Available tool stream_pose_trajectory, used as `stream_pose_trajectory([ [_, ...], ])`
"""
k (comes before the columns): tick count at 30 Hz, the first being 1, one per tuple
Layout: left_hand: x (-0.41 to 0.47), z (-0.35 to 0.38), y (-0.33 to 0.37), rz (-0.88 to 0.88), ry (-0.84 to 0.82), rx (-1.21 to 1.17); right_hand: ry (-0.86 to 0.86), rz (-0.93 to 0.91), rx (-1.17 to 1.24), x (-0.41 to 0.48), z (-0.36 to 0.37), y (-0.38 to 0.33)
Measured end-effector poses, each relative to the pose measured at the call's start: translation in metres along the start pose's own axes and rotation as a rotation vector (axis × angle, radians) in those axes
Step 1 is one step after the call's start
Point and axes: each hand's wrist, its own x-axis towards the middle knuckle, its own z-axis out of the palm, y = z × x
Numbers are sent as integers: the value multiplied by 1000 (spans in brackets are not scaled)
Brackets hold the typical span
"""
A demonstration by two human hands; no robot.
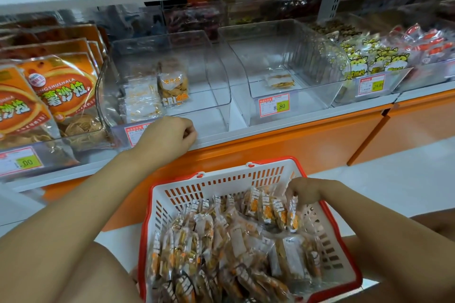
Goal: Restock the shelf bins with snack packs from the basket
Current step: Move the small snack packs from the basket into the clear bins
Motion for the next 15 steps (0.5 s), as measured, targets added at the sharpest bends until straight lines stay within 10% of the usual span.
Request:
stream_pose_trajectory([
  [15,-10,-38,28,-19,-386,-763,390,-591,231,-125,-157,-149],
])
